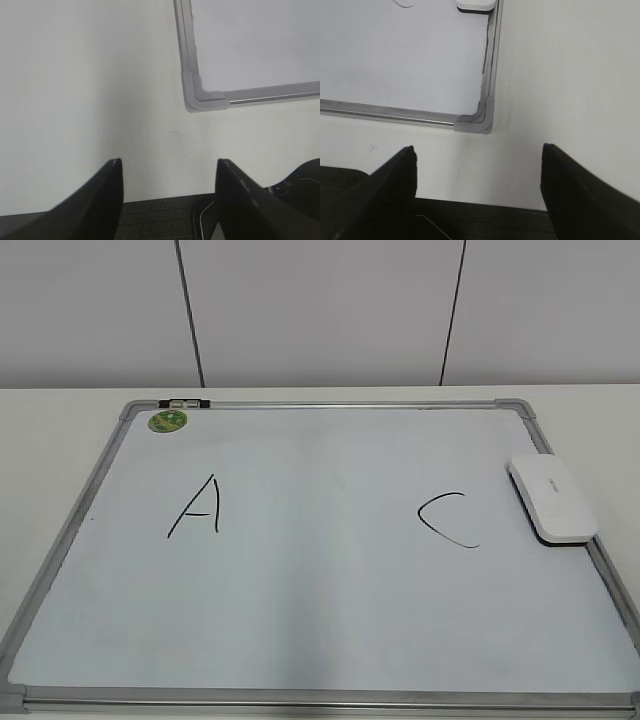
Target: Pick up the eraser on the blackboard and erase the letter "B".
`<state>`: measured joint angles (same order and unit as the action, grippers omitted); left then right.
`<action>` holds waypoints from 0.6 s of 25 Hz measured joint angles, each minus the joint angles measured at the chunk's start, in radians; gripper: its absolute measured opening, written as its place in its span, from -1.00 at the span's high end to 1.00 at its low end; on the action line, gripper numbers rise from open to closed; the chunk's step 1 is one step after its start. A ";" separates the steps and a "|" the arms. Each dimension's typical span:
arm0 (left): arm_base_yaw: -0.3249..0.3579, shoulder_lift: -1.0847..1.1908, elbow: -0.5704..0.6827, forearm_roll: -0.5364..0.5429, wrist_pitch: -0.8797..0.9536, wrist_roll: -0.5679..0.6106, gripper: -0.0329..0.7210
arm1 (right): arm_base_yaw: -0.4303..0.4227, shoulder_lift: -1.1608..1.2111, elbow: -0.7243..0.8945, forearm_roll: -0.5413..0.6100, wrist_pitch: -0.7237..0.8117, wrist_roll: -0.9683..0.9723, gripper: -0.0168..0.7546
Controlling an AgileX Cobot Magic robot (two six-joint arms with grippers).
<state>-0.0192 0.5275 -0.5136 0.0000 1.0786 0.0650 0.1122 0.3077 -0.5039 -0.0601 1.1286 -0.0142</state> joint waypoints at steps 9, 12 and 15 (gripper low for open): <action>0.000 -0.086 0.000 0.000 0.000 0.000 -0.15 | 0.000 -0.040 0.000 0.001 0.000 0.000 -0.58; 0.000 -0.184 0.000 0.000 0.001 0.000 -0.14 | -0.017 -0.121 0.000 0.001 0.000 0.000 -0.58; 0.000 -0.297 0.000 0.000 0.005 0.000 -0.14 | -0.027 -0.219 0.000 0.001 0.000 0.000 -0.58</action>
<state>-0.0192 0.2310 -0.5136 0.0000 1.0837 0.0650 0.0852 0.0891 -0.5039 -0.0594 1.1281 -0.0142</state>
